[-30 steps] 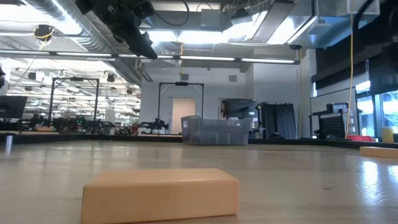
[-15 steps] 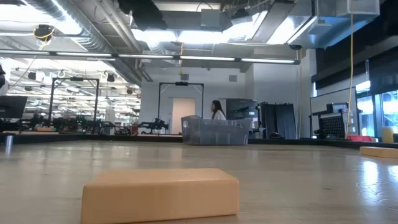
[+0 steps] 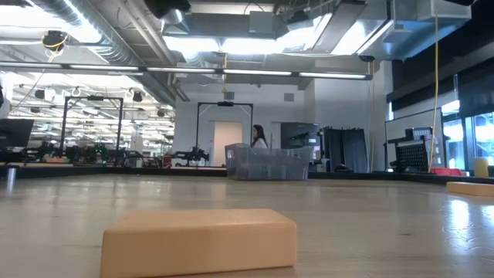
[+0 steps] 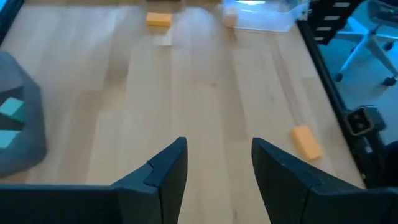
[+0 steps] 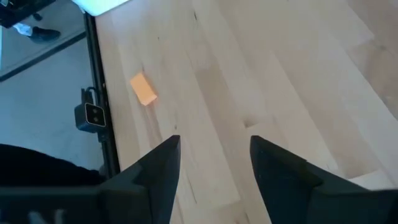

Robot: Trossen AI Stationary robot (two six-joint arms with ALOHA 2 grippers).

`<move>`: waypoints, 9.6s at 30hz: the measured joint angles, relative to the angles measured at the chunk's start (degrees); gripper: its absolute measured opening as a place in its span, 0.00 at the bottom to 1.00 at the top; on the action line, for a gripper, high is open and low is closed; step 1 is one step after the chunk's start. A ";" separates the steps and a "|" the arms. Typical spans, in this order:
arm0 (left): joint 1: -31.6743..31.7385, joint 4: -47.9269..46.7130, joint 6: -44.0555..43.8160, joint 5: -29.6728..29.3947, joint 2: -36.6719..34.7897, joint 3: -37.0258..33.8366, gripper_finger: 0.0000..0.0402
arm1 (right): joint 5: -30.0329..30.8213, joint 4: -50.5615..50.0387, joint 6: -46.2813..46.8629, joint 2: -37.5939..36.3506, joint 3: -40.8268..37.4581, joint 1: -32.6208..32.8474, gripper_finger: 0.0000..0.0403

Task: Sort & place blocks by color
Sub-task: Put the bottom orange block into the transparent bin

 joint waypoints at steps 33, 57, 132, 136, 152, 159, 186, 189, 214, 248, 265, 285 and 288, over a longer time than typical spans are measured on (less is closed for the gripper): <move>-23.09 21.47 -24.23 -11.36 29.72 -0.02 0.42 | -4.20 17.63 -45.36 13.12 -0.23 -0.44 0.48; -25.52 13.18 -34.09 -18.66 24.46 0.00 0.42 | -18.12 48.82 -52.22 41.12 3.59 -6.85 0.43; -25.43 10.47 -34.28 -17.56 22.32 0.00 0.42 | -9.94 44.29 -43.36 53.93 11.88 -8.50 0.39; -25.43 10.47 -34.30 -17.58 22.32 0.00 0.42 | -10.14 44.32 -43.13 53.93 11.88 -8.48 0.32; -25.43 10.46 -34.28 -17.56 22.32 0.00 0.42 | -13.49 39.26 -40.68 53.67 13.86 -8.51 0.32; -25.43 9.57 -34.26 -17.54 22.32 0.00 0.42 | -13.75 21.54 -40.04 53.67 21.63 -8.49 0.32; -29.07 0.76 -32.73 -16.70 22.32 -0.01 0.42 | -9.46 -37.18 -19.26 53.58 46.74 -10.72 0.32; -29.46 0.31 -32.73 -16.71 22.32 -0.01 0.42 | -9.45 -40.27 -16.19 53.58 46.72 -10.51 0.32; -28.69 -2.75 -32.29 -25.36 14.71 -0.02 0.42 | -6.12 -39.73 -13.06 44.36 43.23 -10.16 0.32; -9.43 14.19 -11.10 -8.60 14.71 -0.02 0.42 | -37.35 -23.32 12.63 6.64 0.65 14.15 0.32; -5.15 16.17 -8.29 -5.45 14.73 -0.02 0.42 | -35.04 -17.55 6.51 19.96 0.62 17.42 0.32; -5.17 16.13 -8.40 -5.45 14.75 -0.02 0.42 | -40.20 -17.33 0.08 31.46 0.62 17.09 0.40; -5.17 16.11 -8.42 -5.27 14.75 -0.02 0.42 | -40.19 -17.34 -0.03 31.66 0.62 17.09 0.45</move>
